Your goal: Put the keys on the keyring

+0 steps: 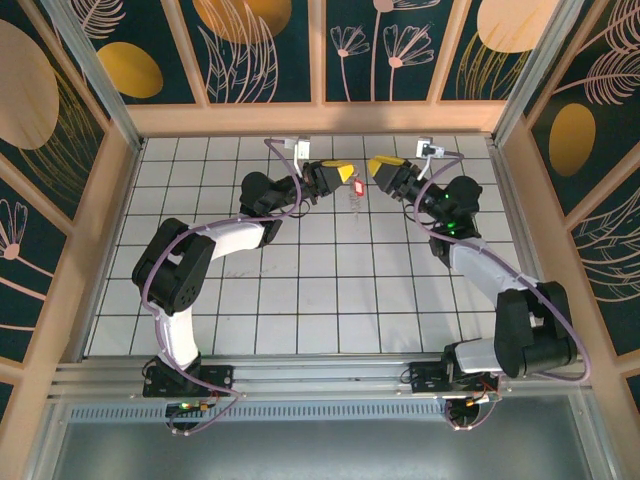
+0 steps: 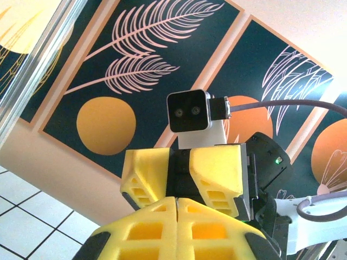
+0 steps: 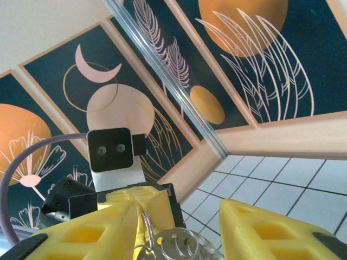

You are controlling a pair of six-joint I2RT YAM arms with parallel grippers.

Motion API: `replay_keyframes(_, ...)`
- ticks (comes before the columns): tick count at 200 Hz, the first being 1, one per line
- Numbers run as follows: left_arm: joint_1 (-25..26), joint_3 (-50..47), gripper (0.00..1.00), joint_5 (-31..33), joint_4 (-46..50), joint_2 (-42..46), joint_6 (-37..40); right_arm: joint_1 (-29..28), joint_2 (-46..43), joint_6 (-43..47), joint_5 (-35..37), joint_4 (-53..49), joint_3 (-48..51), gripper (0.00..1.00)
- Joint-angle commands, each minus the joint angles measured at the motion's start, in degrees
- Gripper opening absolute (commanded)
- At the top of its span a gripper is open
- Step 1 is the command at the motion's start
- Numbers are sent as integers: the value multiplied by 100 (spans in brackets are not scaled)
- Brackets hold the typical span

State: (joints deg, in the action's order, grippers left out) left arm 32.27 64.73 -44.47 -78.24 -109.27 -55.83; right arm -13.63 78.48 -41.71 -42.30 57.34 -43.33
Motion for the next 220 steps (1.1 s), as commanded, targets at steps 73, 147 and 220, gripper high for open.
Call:
replay_keyframes(73, 51, 189, 0, 52, -429, 41, -79, -425, 400, -325, -171, 884, 86, 39)
replay_keyframes(147, 51, 198, 0, 53, -429, 34, -91, -454, 479, -368, -138, 990, 186, 15)
replay_keyframes(220, 62, 218, 0, 64, -317, 29, -43, -416, 559, -398, -231, 1086, 53, 0)
